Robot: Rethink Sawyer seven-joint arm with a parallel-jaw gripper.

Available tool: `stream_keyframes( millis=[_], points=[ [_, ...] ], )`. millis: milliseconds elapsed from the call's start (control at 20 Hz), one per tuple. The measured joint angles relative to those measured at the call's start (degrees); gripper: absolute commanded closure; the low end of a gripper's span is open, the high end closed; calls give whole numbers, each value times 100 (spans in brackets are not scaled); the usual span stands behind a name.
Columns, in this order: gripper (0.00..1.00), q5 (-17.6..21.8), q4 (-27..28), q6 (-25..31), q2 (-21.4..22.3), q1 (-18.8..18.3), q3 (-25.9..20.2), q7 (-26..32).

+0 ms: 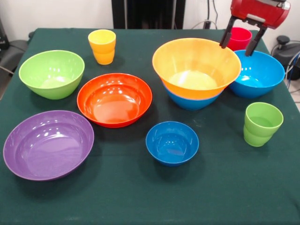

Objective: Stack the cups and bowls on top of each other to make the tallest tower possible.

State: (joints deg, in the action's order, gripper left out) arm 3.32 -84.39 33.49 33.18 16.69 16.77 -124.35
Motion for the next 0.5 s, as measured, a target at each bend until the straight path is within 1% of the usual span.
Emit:
stream_keyframes(
  millis=[500],
  points=[
    [0, 1, 0, 0, 32, 0, 0, 0]
  ],
)
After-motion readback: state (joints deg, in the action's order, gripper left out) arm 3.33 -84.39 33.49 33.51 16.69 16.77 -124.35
